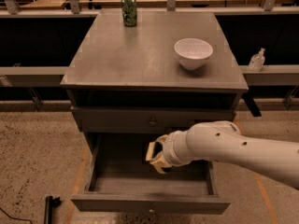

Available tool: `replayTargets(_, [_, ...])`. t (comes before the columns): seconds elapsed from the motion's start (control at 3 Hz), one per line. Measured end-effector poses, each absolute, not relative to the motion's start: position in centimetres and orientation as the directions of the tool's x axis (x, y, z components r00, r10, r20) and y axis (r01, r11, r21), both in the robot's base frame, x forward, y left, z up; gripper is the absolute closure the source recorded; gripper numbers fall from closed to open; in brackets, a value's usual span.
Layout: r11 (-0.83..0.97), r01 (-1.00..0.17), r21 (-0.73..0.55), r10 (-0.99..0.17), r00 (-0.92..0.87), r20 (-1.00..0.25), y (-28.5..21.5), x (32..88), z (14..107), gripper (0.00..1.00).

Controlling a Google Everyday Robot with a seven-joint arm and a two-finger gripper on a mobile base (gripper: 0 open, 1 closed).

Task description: Place sponge into middle drawer

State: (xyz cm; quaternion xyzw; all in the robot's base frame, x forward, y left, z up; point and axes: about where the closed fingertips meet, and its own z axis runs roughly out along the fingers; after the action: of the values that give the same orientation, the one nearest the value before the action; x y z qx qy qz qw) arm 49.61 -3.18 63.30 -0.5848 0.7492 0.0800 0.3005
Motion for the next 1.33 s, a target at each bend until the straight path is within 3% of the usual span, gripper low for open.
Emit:
replayTargets(0.33, [0.265, -0.939, -0.221, -0.855, -0.123, -0.504, -3.7, 50.0, 58.0, 1.00])
replayTargets(0.67, [0.212, -0.951, -0.225, -0.872, -0.080, -0.483, -3.8, 50.6, 53.3, 0.82])
replayTargets(1.33, [0.149, -0.958, -0.243, -0.896, -0.027, -0.444, -3.3, 52.5, 47.3, 0.36])
